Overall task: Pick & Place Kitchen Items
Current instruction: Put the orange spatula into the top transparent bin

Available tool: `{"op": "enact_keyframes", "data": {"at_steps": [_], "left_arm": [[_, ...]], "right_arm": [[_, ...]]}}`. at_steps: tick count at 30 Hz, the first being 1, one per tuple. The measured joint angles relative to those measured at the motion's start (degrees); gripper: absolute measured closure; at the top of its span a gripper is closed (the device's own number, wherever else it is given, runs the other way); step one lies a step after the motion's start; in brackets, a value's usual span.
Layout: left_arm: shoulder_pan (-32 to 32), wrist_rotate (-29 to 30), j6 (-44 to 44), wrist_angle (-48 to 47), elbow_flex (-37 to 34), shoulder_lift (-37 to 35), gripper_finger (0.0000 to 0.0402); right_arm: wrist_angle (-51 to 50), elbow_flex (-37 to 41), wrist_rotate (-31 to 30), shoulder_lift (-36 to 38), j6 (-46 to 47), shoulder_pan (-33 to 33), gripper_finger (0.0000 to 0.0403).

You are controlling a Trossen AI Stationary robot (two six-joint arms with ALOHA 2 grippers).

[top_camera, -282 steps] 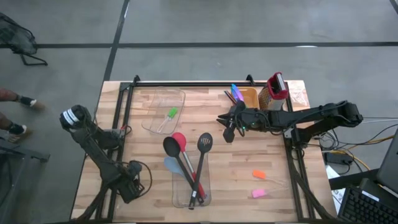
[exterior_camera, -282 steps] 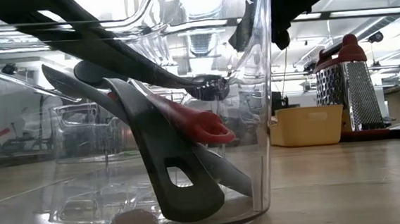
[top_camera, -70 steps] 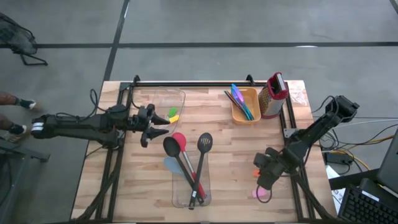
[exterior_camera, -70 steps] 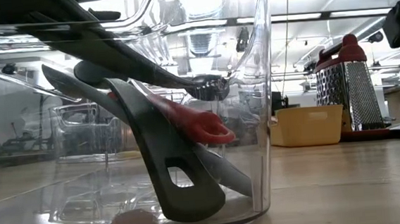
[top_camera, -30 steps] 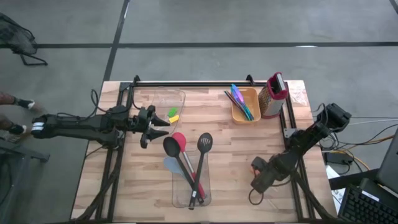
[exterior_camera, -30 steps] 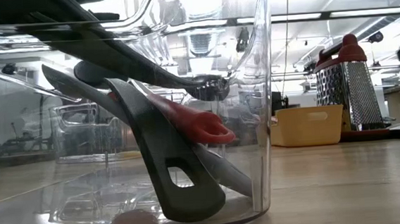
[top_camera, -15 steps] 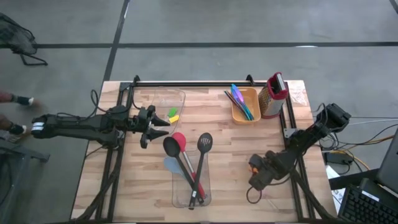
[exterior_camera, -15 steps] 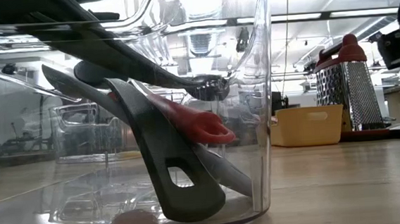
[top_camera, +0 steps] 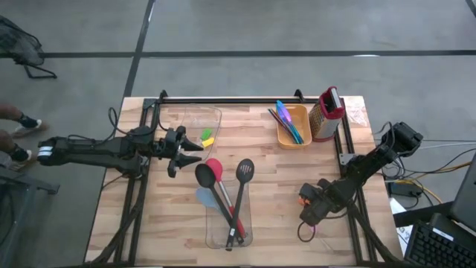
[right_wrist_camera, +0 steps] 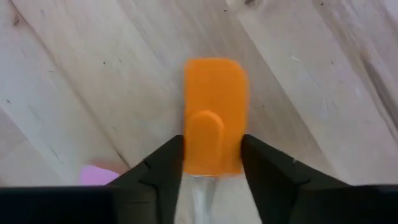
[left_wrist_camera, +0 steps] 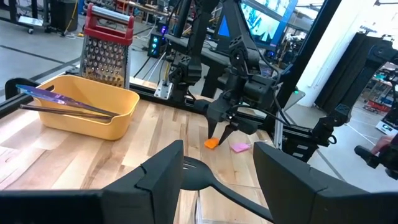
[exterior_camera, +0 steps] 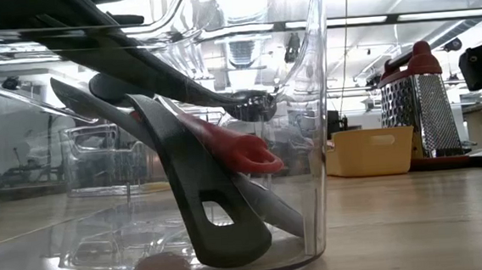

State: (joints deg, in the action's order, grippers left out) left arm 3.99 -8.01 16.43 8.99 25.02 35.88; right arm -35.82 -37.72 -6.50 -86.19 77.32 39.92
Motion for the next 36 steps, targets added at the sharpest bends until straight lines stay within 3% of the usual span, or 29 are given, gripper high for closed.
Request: {"op": "enact_keyframes", "data": {"at_steps": [8,11,28,36], "left_arm": [[0.0,0.0,0.0,0.0,0.0,0.0,0.02],[0.0,0.0,0.0,0.0,0.0,0.0,0.02],[0.0,-0.1,-1.4,0.6,0.3,0.0,0.02],[0.0,-1.7,-7.1,8.0,0.3,2.1,0.02]], "right_arm": [[0.4,0.1,-1.8,-0.2,-1.8,0.1,0.035],[0.0,-0.7,-2.1,-0.2,-3.8,0.1,0.0373],[-7.7,-14.9,-19.1,-0.2,-17.3,-6.8,0.0372],[-9.1,-27.1,-29.2,-0.1,-33.5,-12.7,0.0371]]}}
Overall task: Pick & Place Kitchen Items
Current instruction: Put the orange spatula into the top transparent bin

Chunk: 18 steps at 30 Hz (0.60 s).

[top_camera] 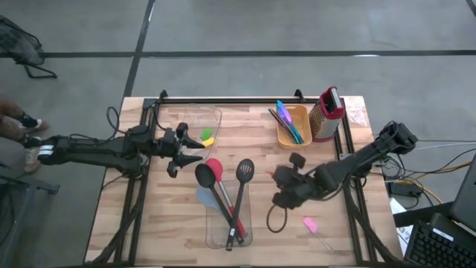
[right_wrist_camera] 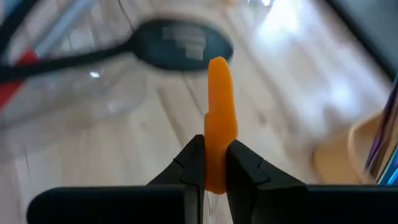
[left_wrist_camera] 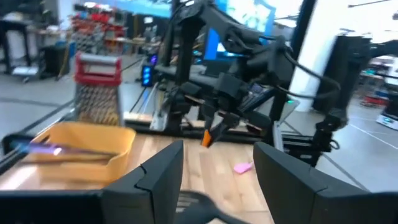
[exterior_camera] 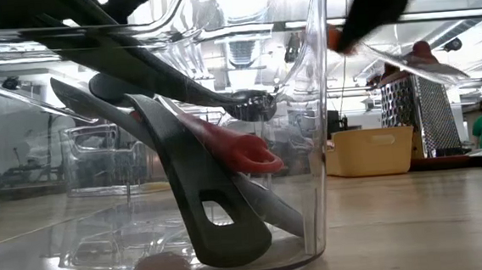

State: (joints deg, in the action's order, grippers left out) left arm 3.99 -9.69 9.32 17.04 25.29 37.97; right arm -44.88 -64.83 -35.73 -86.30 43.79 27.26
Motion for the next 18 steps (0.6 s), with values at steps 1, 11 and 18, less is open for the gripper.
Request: {"op": "enact_keyframes", "data": {"at_steps": [1,11,18], "left_arm": [[0.0,-0.9,-0.4,1.2,0.2,0.7,0.02],[0.0,-1.7,-3.3,12.5,2.8,10.9,0.02],[0.0,-1.7,-5.1,16.7,6.1,16.9,0.02]], "right_arm": [[0.1,-1.3,-0.6,0.0,-2.0,-0.7,0.0371],[13.2,-8.0,-4.6,-0.1,-21.3,-6.8,0.037],[25.3,-7.3,-4.5,-0.1,-30.5,-9.1,0.0369]]}}
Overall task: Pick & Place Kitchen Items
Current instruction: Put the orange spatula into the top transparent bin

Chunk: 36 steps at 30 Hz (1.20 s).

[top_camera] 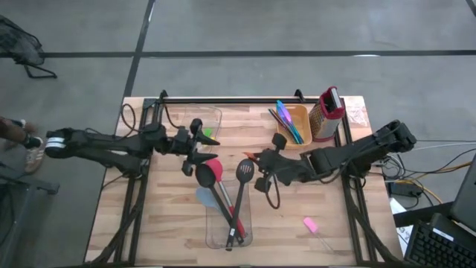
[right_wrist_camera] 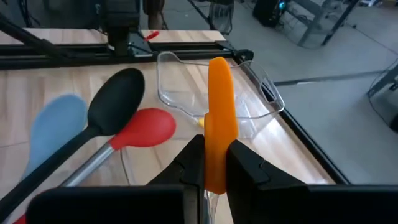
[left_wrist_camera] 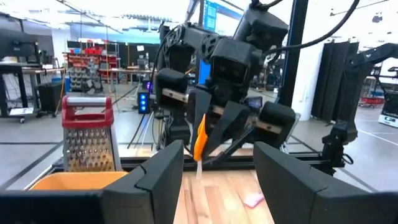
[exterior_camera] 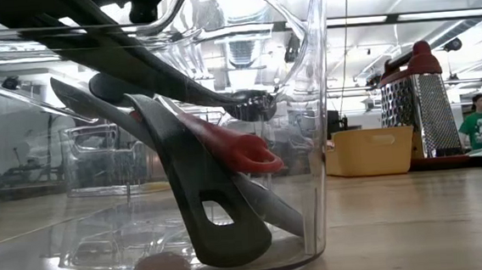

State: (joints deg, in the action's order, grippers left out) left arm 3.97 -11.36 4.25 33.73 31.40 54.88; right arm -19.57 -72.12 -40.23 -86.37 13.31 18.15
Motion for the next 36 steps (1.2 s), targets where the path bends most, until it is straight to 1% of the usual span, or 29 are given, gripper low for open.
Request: {"op": "enact_keyframes", "data": {"at_steps": [6,13,20,22,24,27,32,36], "left_arm": [[-0.1,-0.5,-1.0,0.1,3.3,3.7,0.02],[-0.3,-0.8,-0.1,0.3,8.3,11.1,0.02],[-0.4,-1.9,0.4,0.1,14.0,17.5,0.02],[-0.4,-3.1,0.4,0.2,15.5,19.3,0.02],[-0.4,-4.4,0.4,0.0,16.6,20.7,0.02],[-0.4,-4.6,0.6,0.1,17.9,22.1,0.0203],[-0.3,-4.5,0.7,-0.1,18.6,23.0,0.0225],[-0.3,-4.5,0.7,-0.1,18.9,23.2,0.0266]], "right_arm": [[3.7,0.7,0.2,0.0,-2.2,-1.3,0.0369],[9.6,1.7,0.4,0.0,-7.2,-1.6,0.0369],[9.7,1.8,0.4,0.0,-7.8,-1.6,0.0369],[9.9,1.8,0.4,0.0,-7.8,-1.7,0.0369],[9.9,1.8,0.4,0.0,-8.1,-1.7,0.0369],[9.9,1.9,0.2,0.0,-8.1,-1.7,0.0369],[9.9,1.9,0.1,0.0,-8.5,-1.7,0.0369],[10.9,1.9,0.0,0.0,-9.5,-1.7,0.0369]]}}
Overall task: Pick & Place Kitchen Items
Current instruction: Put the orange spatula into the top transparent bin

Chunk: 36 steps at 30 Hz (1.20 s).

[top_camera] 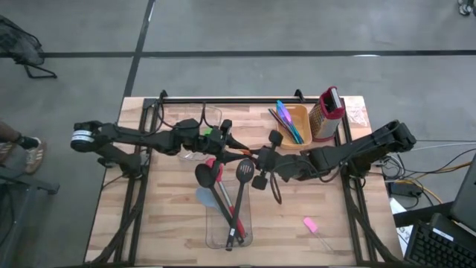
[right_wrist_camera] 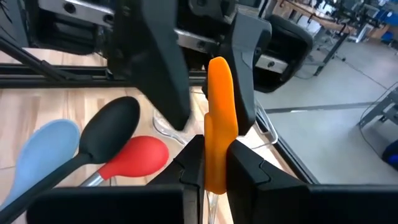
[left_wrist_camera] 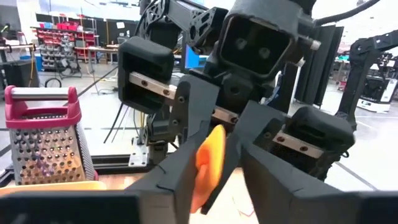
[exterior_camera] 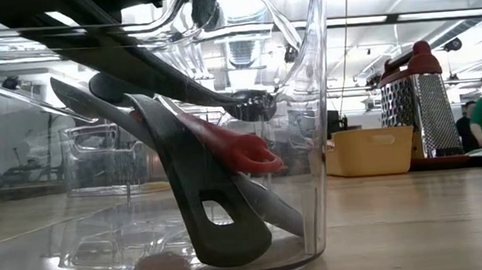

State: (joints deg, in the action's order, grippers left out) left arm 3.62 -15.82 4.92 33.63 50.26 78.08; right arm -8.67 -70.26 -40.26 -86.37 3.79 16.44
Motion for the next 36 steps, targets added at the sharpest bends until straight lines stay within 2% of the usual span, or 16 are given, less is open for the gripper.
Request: {"op": "enact_keyframes", "data": {"at_steps": [8,16,24,29,34,36], "left_arm": [[0.0,0.1,-2.6,-0.7,0.0,0.0,0.0383],[0.1,0.1,-2.8,-3.9,0.0,-2.1,0.0388],[1.7,1.0,-5.7,-14.5,0.7,-9.9,0.039],[2.3,9.7,-8.8,-27.3,2.6,-15.2,0.039],[2.5,29.6,-12.7,-41.8,4.3,-18.5,0.0389],[3.3,35.0,-13.3,-45.0,4.8,-19.4,0.0389]], "right_arm": [[0.9,0.1,0.1,0.0,-1.5,0.1,0.0369],[0.9,0.0,0.8,-0.1,-1.0,0.1,0.036],[-1.4,0.0,-0.9,0.0,-0.3,0.1,0.0274],[-5.0,0.0,-2.1,0.1,1.0,0.2,0.0222],[-10.4,0.0,-2.0,0.0,6.1,0.2,0.0191],[-12.2,0.0,-1.9,0.0,7.4,0.2,0.0183]]}}
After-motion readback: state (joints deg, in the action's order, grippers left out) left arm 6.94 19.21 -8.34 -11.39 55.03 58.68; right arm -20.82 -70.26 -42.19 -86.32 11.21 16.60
